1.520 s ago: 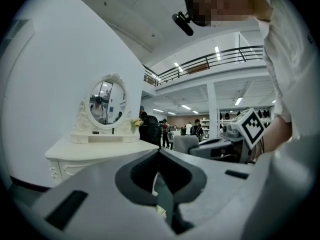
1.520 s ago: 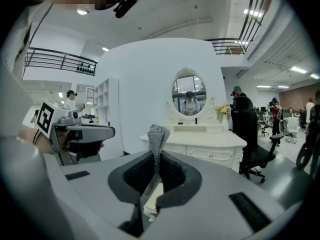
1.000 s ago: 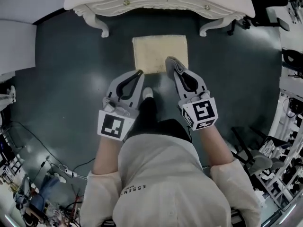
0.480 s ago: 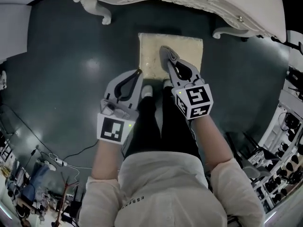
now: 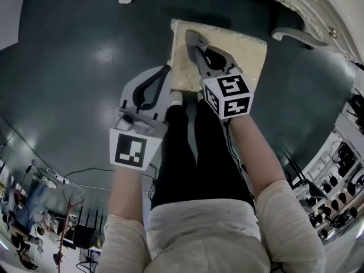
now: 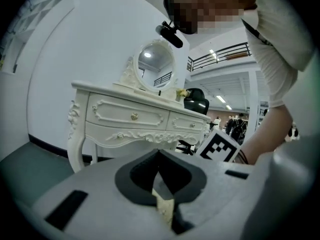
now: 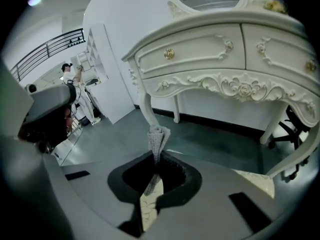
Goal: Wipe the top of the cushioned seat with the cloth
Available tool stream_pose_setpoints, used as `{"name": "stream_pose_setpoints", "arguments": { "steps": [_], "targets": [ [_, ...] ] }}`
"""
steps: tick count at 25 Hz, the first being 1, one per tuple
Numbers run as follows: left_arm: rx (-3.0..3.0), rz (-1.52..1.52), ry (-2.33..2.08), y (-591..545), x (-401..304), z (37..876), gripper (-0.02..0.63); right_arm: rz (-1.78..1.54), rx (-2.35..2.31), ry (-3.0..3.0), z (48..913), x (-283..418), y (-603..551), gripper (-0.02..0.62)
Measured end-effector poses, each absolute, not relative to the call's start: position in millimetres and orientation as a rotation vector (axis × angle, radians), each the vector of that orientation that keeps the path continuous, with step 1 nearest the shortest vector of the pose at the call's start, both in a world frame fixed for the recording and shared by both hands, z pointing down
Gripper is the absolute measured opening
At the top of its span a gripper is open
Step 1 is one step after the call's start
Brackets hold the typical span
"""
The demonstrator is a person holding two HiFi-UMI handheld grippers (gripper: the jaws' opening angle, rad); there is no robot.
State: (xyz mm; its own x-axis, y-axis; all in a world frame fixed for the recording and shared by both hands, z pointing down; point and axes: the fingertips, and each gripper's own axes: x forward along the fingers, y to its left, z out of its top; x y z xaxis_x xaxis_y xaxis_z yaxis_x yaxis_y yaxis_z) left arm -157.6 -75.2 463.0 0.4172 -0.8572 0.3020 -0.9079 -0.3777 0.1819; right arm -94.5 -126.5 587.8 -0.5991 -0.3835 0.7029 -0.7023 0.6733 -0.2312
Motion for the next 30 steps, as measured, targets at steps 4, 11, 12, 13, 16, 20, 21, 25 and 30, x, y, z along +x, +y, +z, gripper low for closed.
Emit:
{"name": "stream_pose_setpoints", "arguments": {
  "steps": [4,11,12,13,16,20,21,25,30],
  "targets": [
    [2.319,0.203,-1.539,-75.8,-154.6,492.9,0.002,0.689,0.81,-2.239,628.1,-100.7,-134.8,0.028],
    [2.306,0.239,-1.5,-60.6,-146.3,533.1,0.002,0.741,0.799,-2.226,664.4,-111.8,-141.8,0.028],
    [2.309,0.248,-1.494,-59.8,-144.0,538.4,0.002,0.735,0.796,-2.22,670.0,-110.6,-143.0,0.028],
    [2.31,0.255,-1.489,-59.3,-142.2,543.4,0.002,0.727,0.793,-2.214,675.7,-109.1,-144.5,0.028],
    [2.311,0.269,-1.486,-56.3,-140.4,551.9,0.002,0.716,0.786,-2.208,685.4,-107.5,-146.0,0.028],
    [2.318,0.279,-1.478,-56.4,-136.3,554.8,0.002,0.677,0.766,-2.206,685.8,-106.3,-146.1,0.028],
    [2.322,0.279,-1.476,-57.9,-134.7,554.2,0.002,0.669,0.762,-2.201,685.7,-104.8,-146.8,0.028],
    [2.339,0.288,-1.471,-61.3,-131.2,547.6,0.002,0.677,0.759,-2.186,681.1,-99.1,-147.2,0.028],
    [2.346,0.286,-1.451,-72.9,-109.2,549.2,0.002,0.681,0.77,-2.174,684.4,-74.6,-157.1,0.028]
  ]
}}
